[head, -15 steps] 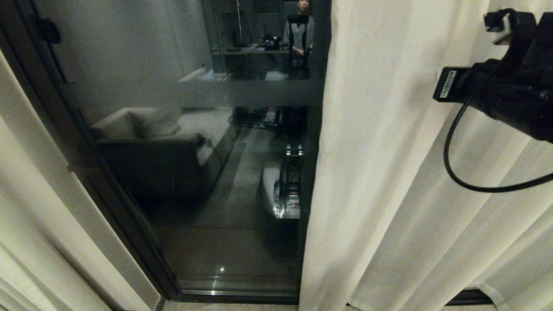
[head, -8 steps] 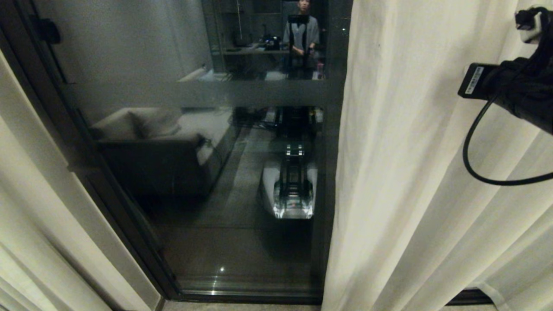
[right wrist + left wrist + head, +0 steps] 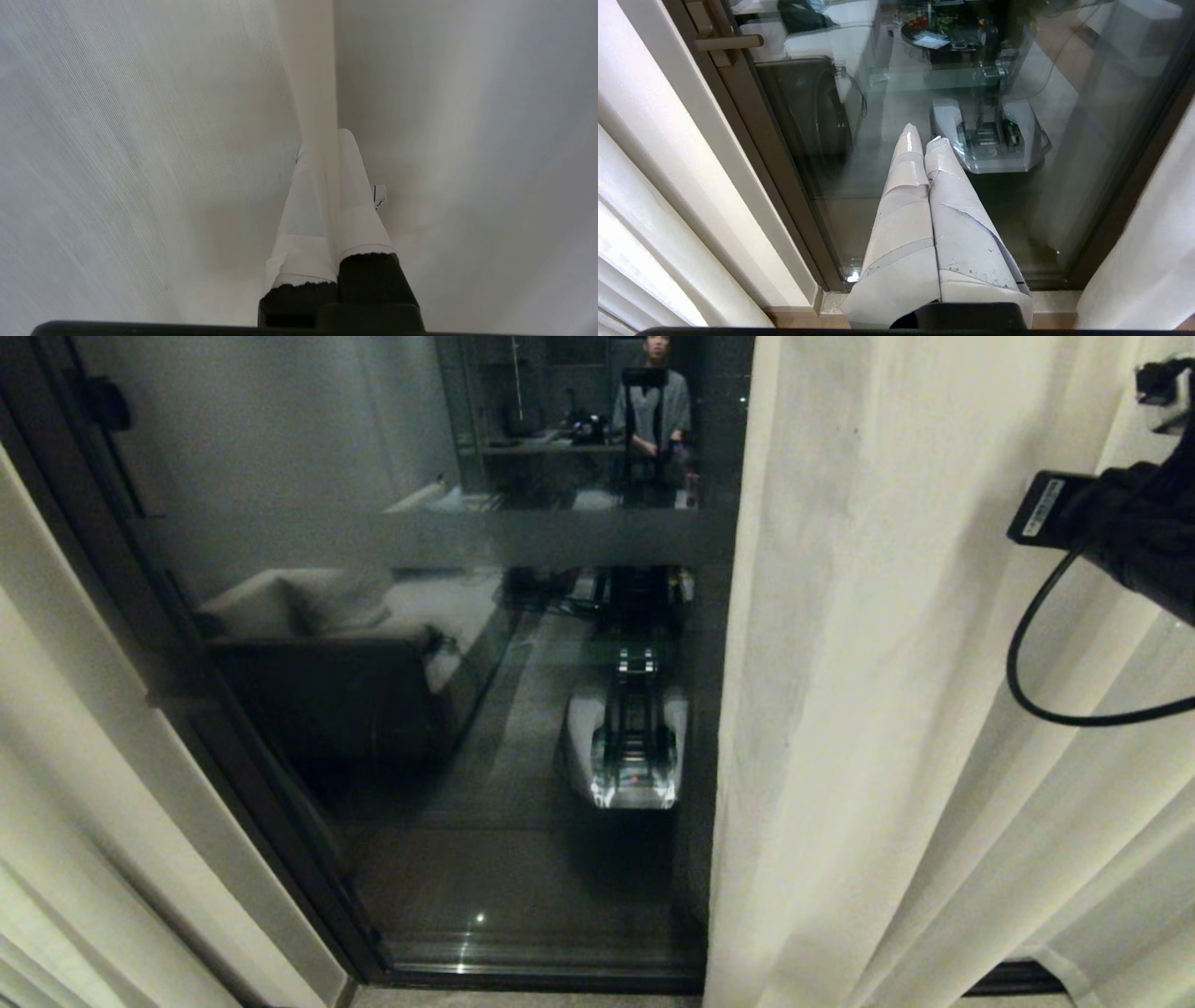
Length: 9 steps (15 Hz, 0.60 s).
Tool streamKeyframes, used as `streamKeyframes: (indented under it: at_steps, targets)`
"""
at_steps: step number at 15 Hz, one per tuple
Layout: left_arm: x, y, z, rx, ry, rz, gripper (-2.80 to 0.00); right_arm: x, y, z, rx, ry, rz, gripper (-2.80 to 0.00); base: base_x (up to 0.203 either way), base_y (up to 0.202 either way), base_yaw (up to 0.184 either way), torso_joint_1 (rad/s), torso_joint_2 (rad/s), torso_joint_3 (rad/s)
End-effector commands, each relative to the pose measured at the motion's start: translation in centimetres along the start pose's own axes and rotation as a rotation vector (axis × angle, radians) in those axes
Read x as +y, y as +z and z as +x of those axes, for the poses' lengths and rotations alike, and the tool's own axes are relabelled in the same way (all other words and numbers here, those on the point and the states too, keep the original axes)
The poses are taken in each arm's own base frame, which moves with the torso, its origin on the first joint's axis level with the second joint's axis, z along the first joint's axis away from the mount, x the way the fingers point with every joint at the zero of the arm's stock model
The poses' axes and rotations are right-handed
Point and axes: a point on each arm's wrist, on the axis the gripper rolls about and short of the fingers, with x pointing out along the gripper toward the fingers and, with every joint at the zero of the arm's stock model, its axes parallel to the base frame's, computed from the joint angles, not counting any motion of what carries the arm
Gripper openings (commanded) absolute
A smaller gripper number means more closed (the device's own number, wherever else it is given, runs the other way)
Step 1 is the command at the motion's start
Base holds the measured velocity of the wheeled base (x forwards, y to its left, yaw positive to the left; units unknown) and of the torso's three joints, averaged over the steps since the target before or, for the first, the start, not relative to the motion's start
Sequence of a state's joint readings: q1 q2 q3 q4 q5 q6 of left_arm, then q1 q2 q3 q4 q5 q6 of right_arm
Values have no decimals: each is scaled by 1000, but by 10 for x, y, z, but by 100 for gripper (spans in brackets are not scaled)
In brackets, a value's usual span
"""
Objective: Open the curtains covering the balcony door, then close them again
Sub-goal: Pull the inner curtains open on both sides
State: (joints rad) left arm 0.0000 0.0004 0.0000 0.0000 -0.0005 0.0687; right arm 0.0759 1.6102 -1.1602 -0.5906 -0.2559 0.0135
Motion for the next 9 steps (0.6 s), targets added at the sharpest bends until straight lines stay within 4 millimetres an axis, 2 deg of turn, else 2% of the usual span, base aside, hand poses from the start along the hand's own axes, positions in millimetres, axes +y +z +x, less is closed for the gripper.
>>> streamKeyframes:
  at_steps: [1,3,9]
  targets:
    - [0,0,0,0,0,0,-280,-20,-3,6,5,-37,-10,-280,0,0,0,0,0,0]
    - [0,0,0,0,0,0,-280,-30,-2,8,3,-43,-14,-280,0,0,0,0,0,0]
    - [0,0,0,0,0,0,-280,-46,-2,10,1,-90,-5,-280,0,0,0,0,0,0]
